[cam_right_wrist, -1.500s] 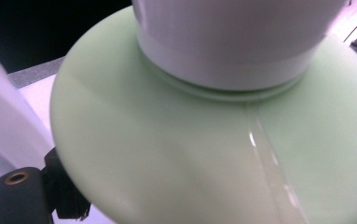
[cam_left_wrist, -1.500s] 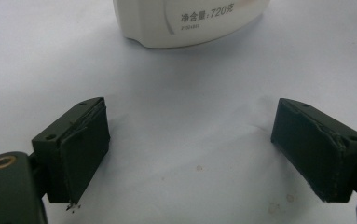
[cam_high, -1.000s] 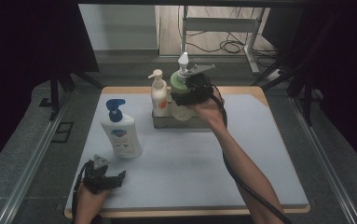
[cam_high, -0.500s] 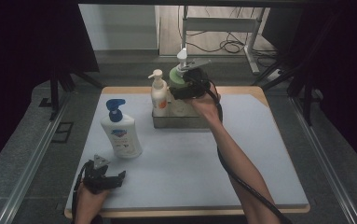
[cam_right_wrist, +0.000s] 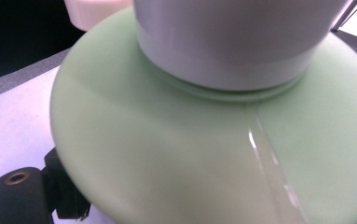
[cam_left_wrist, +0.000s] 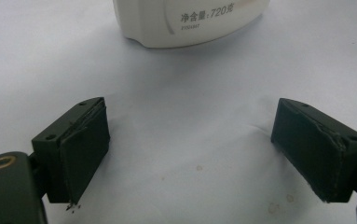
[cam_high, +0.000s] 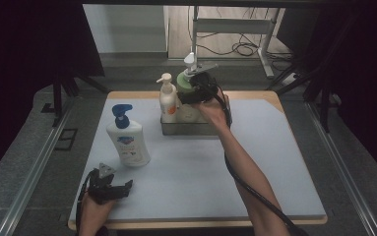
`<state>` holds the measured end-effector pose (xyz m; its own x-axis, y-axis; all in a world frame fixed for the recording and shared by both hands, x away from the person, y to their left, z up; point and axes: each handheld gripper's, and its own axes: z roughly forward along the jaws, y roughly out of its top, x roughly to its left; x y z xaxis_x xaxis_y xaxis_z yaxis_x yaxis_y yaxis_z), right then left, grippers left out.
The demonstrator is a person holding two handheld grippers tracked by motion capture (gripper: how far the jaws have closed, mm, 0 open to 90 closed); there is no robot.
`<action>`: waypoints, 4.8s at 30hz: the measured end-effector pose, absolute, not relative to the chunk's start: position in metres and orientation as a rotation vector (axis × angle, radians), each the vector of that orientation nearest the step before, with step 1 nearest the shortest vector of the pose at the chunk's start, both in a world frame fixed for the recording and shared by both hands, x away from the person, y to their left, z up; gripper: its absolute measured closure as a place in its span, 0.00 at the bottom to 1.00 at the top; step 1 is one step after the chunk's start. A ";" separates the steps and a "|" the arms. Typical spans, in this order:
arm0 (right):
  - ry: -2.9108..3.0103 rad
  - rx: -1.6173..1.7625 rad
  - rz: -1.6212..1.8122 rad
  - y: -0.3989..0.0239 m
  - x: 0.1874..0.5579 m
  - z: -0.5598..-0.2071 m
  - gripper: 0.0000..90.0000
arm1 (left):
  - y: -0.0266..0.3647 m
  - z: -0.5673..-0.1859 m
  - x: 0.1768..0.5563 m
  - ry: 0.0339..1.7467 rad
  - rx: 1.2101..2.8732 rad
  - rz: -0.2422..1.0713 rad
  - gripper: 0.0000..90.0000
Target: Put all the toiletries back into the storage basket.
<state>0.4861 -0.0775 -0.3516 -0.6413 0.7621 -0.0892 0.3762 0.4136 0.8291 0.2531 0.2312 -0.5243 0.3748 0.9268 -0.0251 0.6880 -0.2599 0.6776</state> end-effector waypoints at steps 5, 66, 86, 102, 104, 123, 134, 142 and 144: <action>2.233 0.965 1.120 -0.074 0.487 -0.358 0.13 | 0.231 -0.524 0.253 1.387 2.035 0.512 0.13; 2.342 1.040 1.079 -0.084 0.499 -0.407 0.13 | 0.231 -0.524 0.253 1.384 2.039 0.514 0.13; 2.367 0.985 1.149 -0.101 0.491 -0.398 0.00 | 0.231 -0.524 0.253 1.386 2.034 0.514 0.13; 2.378 0.978 1.160 -0.127 0.472 -0.393 0.04 | 0.231 -0.525 0.253 1.386 2.028 0.514 0.13; 2.381 0.984 1.162 -0.132 0.472 -0.393 0.07 | 0.231 -0.525 0.253 1.386 2.028 0.514 0.13; 2.359 1.110 1.112 -0.154 0.478 -0.409 0.73 | 0.231 -0.525 0.253 1.386 2.028 0.514 0.13; 2.381 1.189 1.044 -0.145 0.490 -0.428 0.99 | 0.231 -0.525 0.253 1.387 2.029 0.514 0.13; 2.390 1.220 0.995 -0.137 0.499 -0.436 1.00 | 0.231 -0.525 0.253 1.387 2.029 0.515 0.13; 2.394 1.230 0.995 -0.137 0.501 -0.438 1.00 | 0.231 -0.525 0.253 1.387 2.029 0.515 0.13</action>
